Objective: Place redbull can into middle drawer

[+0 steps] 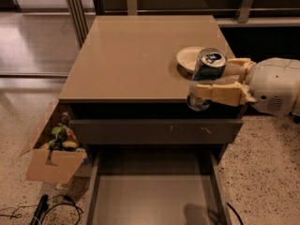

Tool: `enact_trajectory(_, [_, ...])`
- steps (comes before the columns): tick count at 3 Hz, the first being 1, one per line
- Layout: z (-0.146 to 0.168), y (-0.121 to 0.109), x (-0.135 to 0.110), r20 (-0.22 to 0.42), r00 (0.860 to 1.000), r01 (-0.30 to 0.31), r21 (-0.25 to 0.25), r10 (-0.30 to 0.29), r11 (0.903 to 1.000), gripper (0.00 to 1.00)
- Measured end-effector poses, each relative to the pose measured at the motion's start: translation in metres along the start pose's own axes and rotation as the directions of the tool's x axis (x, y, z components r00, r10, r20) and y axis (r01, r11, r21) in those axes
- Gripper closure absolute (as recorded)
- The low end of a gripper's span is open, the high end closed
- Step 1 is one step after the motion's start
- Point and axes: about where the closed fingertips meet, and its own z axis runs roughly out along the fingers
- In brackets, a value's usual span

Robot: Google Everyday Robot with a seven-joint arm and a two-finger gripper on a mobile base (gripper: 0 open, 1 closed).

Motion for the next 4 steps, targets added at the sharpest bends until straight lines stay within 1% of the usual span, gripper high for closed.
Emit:
enact_trajectory(1, [0.003,0.017,0.023,-0.039,0.999,-0.025,-0.027,0.024,0.9993,1.0])
enact_trajectory(2, [0.0,0.039,0.062,-0.164,0.986,-0.036,-0.061,0.026,0.9975,1.0])
enact_trajectory(3, [-0.006,0.046,0.091,-0.311,0.95,-0.008,-0.093,-0.022,0.9956,1.0])
enact_trajectory(4, [-0.011,0.039,0.126,-0.444,0.888,0.076,-0.119,-0.122,0.99,1.0])
